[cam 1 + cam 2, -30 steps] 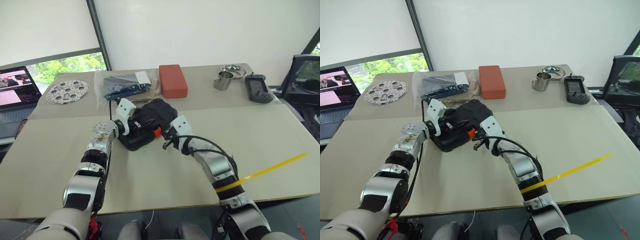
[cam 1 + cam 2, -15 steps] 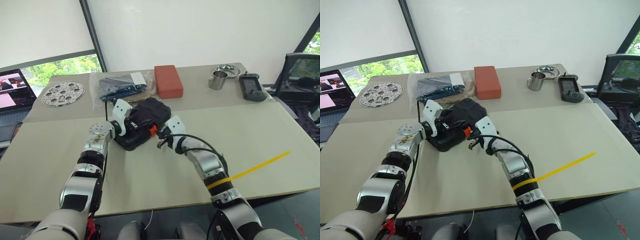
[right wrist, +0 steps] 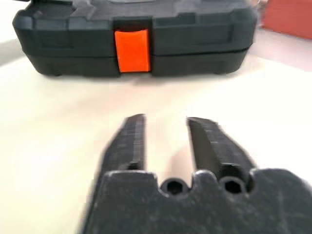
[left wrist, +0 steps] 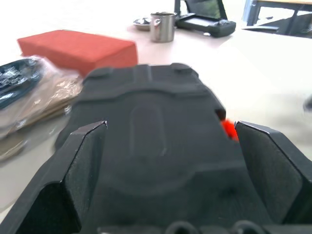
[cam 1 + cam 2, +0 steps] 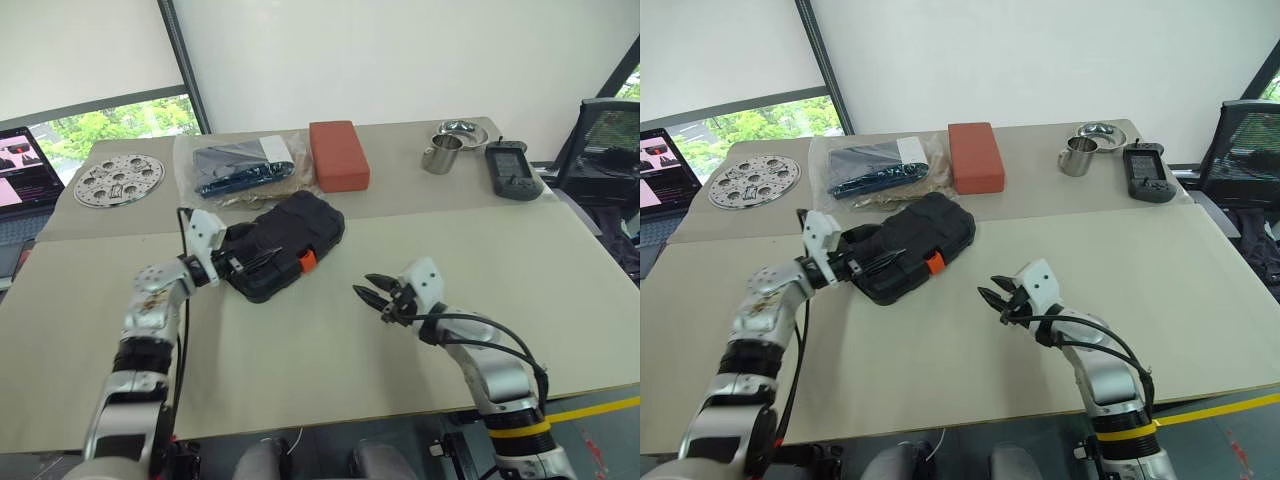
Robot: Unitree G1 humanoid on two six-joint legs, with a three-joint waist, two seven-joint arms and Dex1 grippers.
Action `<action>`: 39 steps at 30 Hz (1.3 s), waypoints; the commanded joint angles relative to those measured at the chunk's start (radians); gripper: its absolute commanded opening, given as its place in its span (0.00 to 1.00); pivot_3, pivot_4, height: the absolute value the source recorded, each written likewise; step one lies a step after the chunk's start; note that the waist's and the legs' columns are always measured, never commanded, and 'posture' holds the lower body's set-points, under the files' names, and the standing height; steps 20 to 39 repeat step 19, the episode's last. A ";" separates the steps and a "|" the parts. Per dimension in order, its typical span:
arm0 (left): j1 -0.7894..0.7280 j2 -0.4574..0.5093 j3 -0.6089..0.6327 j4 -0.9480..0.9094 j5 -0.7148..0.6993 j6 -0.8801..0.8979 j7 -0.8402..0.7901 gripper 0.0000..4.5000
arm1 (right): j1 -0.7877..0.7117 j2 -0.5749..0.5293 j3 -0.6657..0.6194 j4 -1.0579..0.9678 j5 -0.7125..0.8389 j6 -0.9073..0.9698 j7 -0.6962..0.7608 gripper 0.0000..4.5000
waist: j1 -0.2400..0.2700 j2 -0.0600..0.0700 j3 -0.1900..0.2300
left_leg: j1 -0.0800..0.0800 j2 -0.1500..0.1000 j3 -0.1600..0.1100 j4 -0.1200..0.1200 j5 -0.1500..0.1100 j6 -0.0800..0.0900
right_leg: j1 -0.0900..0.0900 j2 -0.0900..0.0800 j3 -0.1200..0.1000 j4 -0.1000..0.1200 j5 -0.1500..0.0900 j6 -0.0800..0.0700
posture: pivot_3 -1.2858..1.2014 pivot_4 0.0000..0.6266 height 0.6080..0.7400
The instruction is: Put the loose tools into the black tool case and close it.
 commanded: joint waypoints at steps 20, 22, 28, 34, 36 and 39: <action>0.782 0.021 0.072 -0.795 -0.020 0.213 0.294 1.00 | 0.173 -0.156 -0.227 0.179 0.186 -0.301 0.263 1.00 | 0.049 -0.002 0.021 | -0.005 -0.002 0.001 -0.001 -0.010 -0.005 | 0.003 -0.018 -0.010 -0.015 0.004 -0.004 | 0.52 0.24 1.00; 0.782 0.021 0.072 -0.795 -0.020 0.213 0.294 1.00 | 0.173 -0.156 -0.227 0.179 0.186 -0.301 0.263 1.00 | 0.049 -0.002 0.021 | -0.005 -0.002 0.001 -0.001 -0.010 -0.005 | 0.003 -0.018 -0.010 -0.015 0.004 -0.004 | 0.52 0.24 1.00; 0.782 0.021 0.072 -0.795 -0.020 0.213 0.294 1.00 | 0.173 -0.156 -0.227 0.179 0.186 -0.301 0.263 1.00 | 0.049 -0.002 0.021 | -0.005 -0.002 0.001 -0.001 -0.010 -0.005 | 0.003 -0.018 -0.010 -0.015 0.004 -0.004 | 0.52 0.24 1.00; 0.782 0.021 0.072 -0.795 -0.020 0.213 0.294 1.00 | 0.173 -0.156 -0.227 0.179 0.186 -0.301 0.263 1.00 | 0.049 -0.002 0.021 | -0.005 -0.002 0.001 -0.001 -0.010 -0.005 | 0.003 -0.018 -0.010 -0.015 0.004 -0.004 | 0.52 0.24 1.00; 0.782 0.021 0.072 -0.795 -0.020 0.213 0.294 1.00 | 0.173 -0.156 -0.227 0.179 0.186 -0.301 0.263 1.00 | 0.049 -0.002 0.021 | -0.005 -0.002 0.001 -0.001 -0.010 -0.005 | 0.003 -0.018 -0.010 -0.015 0.004 -0.004 | 0.52 0.24 1.00; 0.782 0.021 0.072 -0.795 -0.020 0.213 0.294 1.00 | 0.173 -0.156 -0.227 0.179 0.186 -0.301 0.263 1.00 | 0.049 -0.002 0.021 | -0.005 -0.002 0.001 -0.001 -0.010 -0.005 | 0.003 -0.018 -0.010 -0.015 0.004 -0.004 | 0.52 0.24 1.00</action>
